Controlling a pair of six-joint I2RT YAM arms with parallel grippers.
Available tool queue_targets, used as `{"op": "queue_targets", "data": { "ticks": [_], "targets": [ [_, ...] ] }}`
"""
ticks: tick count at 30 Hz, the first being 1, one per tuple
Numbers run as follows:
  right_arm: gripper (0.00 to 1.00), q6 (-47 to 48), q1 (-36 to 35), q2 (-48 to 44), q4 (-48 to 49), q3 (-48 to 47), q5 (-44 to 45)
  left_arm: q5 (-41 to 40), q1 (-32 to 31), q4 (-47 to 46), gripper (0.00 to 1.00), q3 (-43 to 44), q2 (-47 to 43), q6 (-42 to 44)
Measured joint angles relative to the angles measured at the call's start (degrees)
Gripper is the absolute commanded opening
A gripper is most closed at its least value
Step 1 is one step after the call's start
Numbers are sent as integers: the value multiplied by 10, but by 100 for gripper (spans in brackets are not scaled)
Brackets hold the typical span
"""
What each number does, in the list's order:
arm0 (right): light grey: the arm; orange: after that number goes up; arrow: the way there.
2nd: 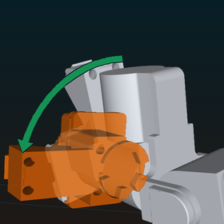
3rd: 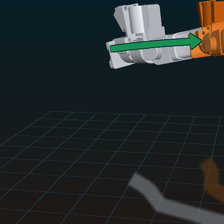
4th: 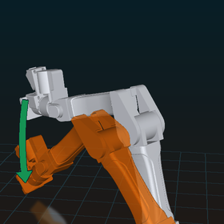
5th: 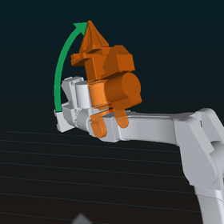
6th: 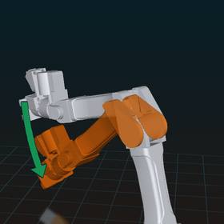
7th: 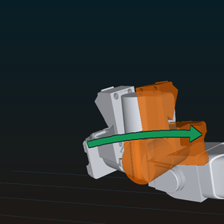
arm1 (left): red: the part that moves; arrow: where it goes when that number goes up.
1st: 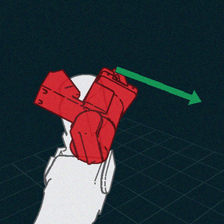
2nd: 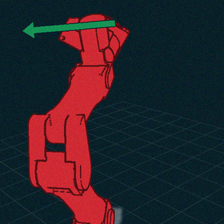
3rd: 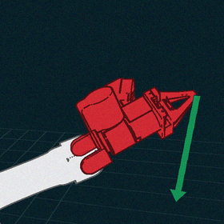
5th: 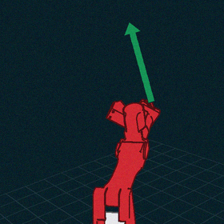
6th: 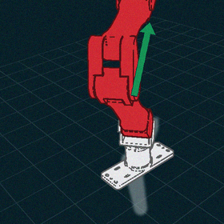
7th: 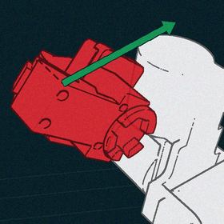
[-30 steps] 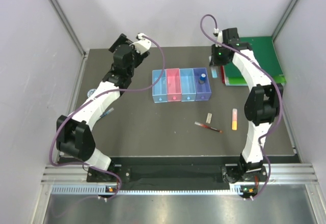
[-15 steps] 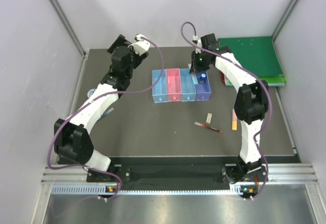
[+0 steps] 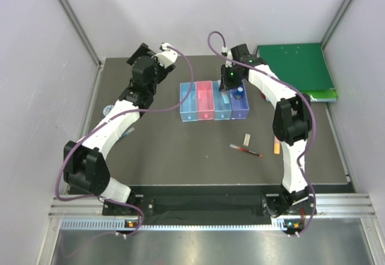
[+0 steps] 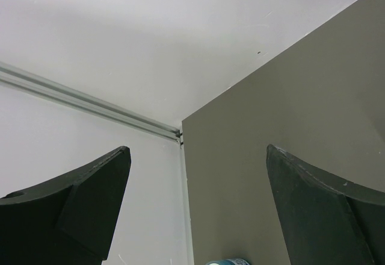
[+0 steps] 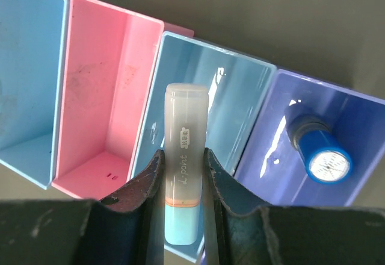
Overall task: Sort the stationery into containers
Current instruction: Place the stationery in the storage box, then pick up the stationery from the center of the board.
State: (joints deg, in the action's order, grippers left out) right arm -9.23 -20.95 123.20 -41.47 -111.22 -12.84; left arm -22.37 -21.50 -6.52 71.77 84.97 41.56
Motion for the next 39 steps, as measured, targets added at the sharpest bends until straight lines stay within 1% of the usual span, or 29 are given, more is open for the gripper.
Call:
{"op": "queue_targets", "data": {
  "ticks": [2, 3, 5, 8, 9, 11, 12, 14, 15, 20, 21, 31, 34, 39],
  "targets": [
    [2, 0, -3, 8, 1, 0, 0, 0, 0, 0, 99, 0, 0, 0],
    [6, 0, -5, 12, 1, 0, 0, 0, 0, 0, 99, -1, 0, 0],
    [11, 1, -7, 22, 1, 0, 1, 0, 0, 0, 99, -2, 0, 0],
    [15, 2, -7, 31, 0, 1, 3, 0, 0, 1, 99, -3, 0, 0],
    [20, 2, -7, 33, 0, 2, 4, 0, 0, 0, 99, -4, 0, 0],
    [23, 3, -7, 33, 0, 2, 6, 0, 0, 0, 99, -6, 0, 0],
    [28, 5, -7, 33, 0, 2, 7, 0, 0, 1, 99, -7, 0, 0],
    [32, 7, -7, 33, 1, 2, 8, 0, 0, 1, 99, -8, 0, 0],
    [38, 10, -7, 33, 1, 2, 8, 0, 0, 0, 99, -8, 0, 0],
    [45, 17, -7, 33, 2, 2, 10, 0, 0, 0, 99, -11, 0, 0],
    [46, 17, -7, 33, 2, 2, 10, 0, 0, 0, 99, -12, 0, 0],
    [44, 35, -6, 23, 1, 2, 14, 0, 0, -5, 99, -16, -1, 0],
    [44, 47, -1, -17, 3, 27, 19, 0, 0, -5, 99, -19, -2, 0],
    [45, 69, 16, -146, 8, 103, 38, 4, 0, -5, 99, -24, -6, 0]
  ]
}}
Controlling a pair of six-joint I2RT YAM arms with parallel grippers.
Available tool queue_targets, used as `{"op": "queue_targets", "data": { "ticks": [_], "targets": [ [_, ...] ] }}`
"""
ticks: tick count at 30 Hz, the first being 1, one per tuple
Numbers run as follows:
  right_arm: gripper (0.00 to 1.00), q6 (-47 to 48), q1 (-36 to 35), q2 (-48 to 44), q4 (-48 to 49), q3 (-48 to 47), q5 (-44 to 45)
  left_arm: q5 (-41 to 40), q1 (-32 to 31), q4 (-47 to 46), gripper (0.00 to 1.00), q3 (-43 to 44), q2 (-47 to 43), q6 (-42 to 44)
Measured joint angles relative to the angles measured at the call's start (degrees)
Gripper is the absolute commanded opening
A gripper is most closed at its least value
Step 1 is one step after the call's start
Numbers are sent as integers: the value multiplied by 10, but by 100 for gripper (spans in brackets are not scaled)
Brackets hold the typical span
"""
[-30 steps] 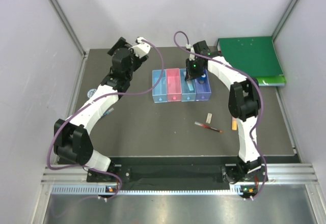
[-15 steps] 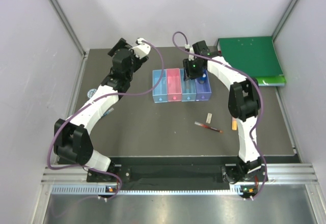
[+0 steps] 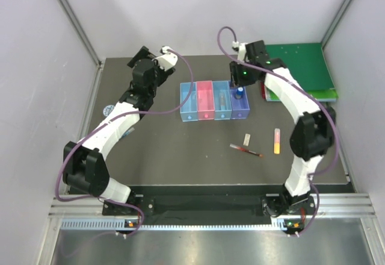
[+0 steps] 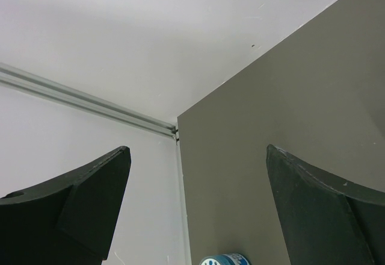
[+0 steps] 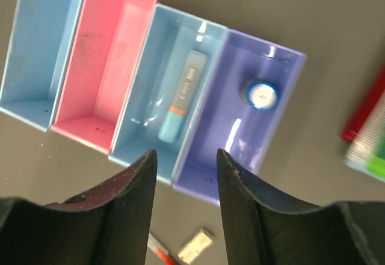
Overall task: Sort the stationery into containers
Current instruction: Pick up the stationery from the center of the board.
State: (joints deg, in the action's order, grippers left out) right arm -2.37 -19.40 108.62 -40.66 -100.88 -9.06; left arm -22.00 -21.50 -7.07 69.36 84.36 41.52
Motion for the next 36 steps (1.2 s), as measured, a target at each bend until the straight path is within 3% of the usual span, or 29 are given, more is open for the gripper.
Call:
{"op": "queue_targets", "data": {
  "ticks": [6, 11, 20, 27, 36],
  "targets": [
    [45, -3, 47, -133, 19, 125, 36, 7, 0, 0, 99, -3, -6, -1],
    [47, -9, 88, -153, 17, 253, 79, 16, -3, 0, 99, -3, -6, -3],
    [48, -13, 99, -208, 21, 405, 97, 19, -17, 3, 99, -3, -6, -2],
    [49, -37, 143, -247, 32, 481, 109, 18, -28, 19, 99, -3, -7, -1],
    [48, -73, 183, -245, 46, 495, 116, 17, -44, 26, 99, 11, -6, 5]
  ]
}}
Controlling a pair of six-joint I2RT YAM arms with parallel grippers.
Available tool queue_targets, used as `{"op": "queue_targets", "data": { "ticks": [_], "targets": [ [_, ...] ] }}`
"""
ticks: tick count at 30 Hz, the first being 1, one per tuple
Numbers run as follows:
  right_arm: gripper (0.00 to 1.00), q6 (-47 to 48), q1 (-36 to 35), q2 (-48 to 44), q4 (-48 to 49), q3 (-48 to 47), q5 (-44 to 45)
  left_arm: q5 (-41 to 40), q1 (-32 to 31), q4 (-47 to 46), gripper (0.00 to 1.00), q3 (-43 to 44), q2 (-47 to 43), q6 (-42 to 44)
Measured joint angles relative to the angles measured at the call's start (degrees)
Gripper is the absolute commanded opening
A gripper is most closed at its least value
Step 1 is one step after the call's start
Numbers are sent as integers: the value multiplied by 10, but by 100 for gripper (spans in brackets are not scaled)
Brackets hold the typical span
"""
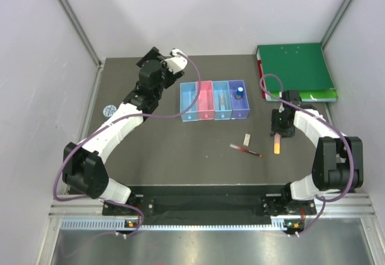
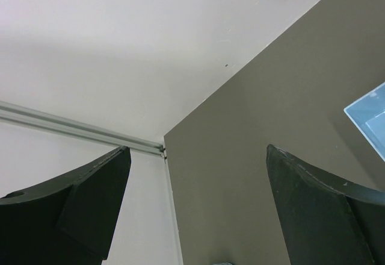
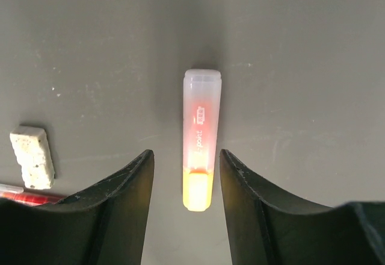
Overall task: Sort the stationery into containers
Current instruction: Pick up the stationery from the center of the board.
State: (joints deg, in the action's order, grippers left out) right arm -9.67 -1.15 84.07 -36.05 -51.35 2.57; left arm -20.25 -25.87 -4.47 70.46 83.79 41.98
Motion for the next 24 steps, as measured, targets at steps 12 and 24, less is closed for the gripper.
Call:
{"op": "queue_targets", "data": {
  "ticks": [12, 24],
  "targets": [
    [43, -14, 14, 52, 8, 0, 2, -7, -14, 4, 99, 21, 8, 3],
    [5, -20, 26, 91, -3, -27, 10, -17, -17, 8, 99, 58, 49, 11]
  ]
}}
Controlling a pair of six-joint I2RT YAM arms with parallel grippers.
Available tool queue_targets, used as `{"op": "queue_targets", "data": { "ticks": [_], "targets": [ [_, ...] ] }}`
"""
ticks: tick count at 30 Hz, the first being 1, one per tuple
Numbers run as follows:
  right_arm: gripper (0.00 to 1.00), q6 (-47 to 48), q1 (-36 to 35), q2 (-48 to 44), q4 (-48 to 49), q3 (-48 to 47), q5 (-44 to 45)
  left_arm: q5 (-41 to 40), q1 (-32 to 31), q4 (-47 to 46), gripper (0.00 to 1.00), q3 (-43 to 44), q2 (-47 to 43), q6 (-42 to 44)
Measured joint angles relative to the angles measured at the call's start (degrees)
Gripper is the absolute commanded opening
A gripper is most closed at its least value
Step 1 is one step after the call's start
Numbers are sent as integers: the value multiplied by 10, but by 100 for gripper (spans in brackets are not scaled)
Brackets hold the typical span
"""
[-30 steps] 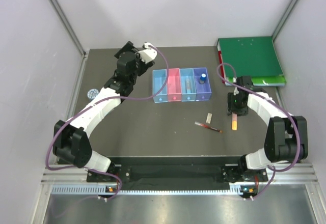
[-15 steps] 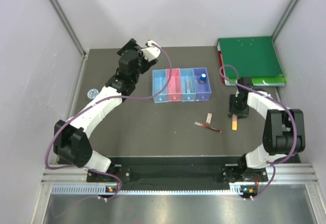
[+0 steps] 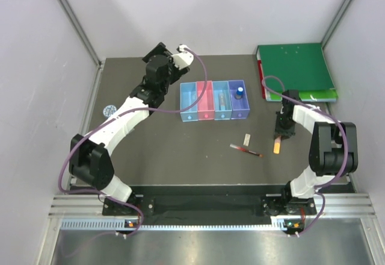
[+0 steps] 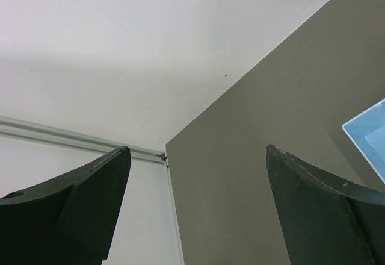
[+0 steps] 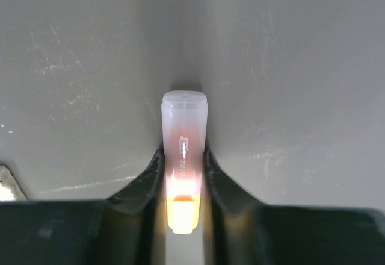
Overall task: Sort the stationery into containers
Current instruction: Pick up the stationery from the center of the board, then place the stationery in the storage box.
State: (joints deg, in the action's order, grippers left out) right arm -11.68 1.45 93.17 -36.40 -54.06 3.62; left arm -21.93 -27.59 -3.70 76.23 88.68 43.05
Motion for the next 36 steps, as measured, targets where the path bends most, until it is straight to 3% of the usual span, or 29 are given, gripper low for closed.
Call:
{"op": "queue_targets", "data": {
  "ticks": [3, 19, 28, 36],
  "targets": [
    [0, 0, 1, 1, -5, -3, 0, 0, -1, 0, 99, 5, 9, 2],
    [0, 6, -35, 31, -31, -106, -23, -1, -1, -11, 99, 6, 19, 2],
    [0, 27, -71, 39, -44, -276, -26, -2, -1, -21, 99, -29, 12, 2],
    [0, 42, -120, 139, -52, -467, -26, -6, -1, -30, 99, -56, -13, 2]
  ]
}}
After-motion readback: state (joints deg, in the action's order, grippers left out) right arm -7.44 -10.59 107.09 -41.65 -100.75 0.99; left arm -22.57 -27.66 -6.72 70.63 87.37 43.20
